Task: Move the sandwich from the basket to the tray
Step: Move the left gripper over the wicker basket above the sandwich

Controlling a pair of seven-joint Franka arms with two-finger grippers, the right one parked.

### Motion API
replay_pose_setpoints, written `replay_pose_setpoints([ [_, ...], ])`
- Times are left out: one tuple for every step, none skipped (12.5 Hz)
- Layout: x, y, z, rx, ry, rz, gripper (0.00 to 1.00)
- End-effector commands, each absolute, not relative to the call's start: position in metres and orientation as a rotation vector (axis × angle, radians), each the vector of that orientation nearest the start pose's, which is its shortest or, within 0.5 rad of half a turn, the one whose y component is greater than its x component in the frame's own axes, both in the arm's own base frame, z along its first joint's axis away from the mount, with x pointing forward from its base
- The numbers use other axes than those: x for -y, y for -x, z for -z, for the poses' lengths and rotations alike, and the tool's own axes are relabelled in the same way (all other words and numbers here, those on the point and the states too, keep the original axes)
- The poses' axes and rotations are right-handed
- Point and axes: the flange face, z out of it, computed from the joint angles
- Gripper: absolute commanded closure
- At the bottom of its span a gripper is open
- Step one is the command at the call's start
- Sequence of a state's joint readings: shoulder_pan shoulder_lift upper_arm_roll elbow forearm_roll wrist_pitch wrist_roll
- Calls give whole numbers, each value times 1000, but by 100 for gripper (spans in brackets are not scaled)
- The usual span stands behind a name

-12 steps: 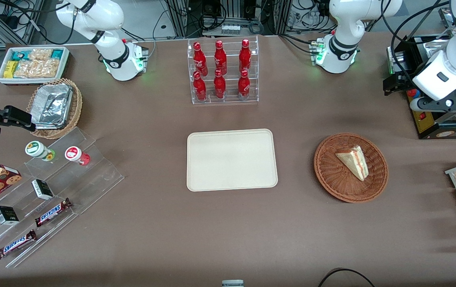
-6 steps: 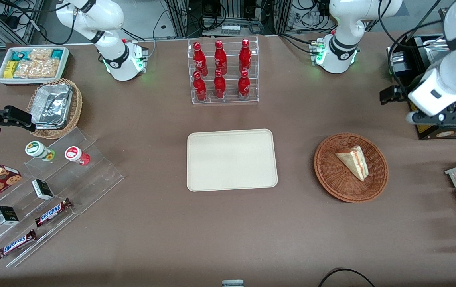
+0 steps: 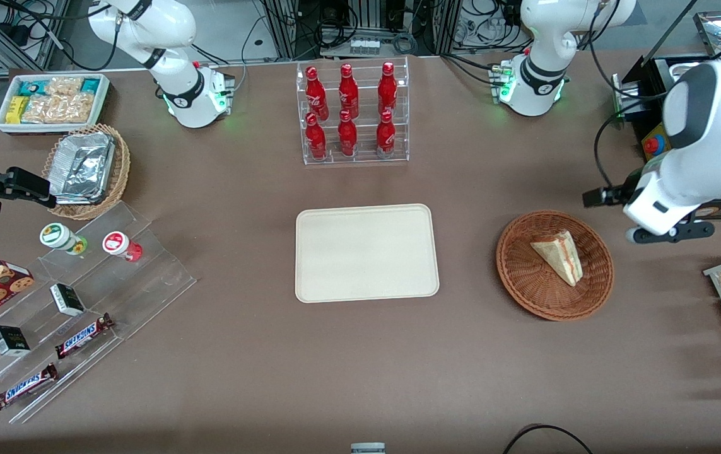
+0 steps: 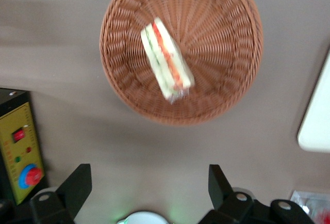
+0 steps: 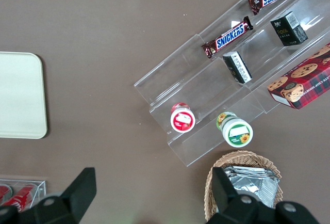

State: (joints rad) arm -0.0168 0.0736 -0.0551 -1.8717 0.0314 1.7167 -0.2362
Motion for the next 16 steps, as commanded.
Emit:
replay_pose_setpoints([
  [42, -550, -433, 465, 3047, -238, 0],
  [46, -551, -420, 573, 3026, -225, 0],
  [50, -555, -414, 719, 3001, -179, 0],
  [52, -556, -408, 833, 2970, -164, 0],
  [52, -558, -397, 910, 2941, -172, 0],
  [52, -559, -389, 927, 2933, -178, 0],
  [53, -560, -381, 928, 2938, -168, 0],
  [53, -558, -370, 936, 2944, -140, 0],
  [52, -554, -359, 947, 2953, -104, 0],
  [52, -549, -346, 963, 2952, -90, 0],
  [52, -548, -337, 982, 2950, -80, 0],
  [52, -545, -326, 981, 2949, -87, 0],
  [52, -543, -321, 983, 2948, -89, 0],
  [51, -540, -316, 984, 2943, -104, 0],
  [51, -539, -314, 981, 2943, -109, 0],
  [50, -537, -310, 980, 2938, -119, 0],
])
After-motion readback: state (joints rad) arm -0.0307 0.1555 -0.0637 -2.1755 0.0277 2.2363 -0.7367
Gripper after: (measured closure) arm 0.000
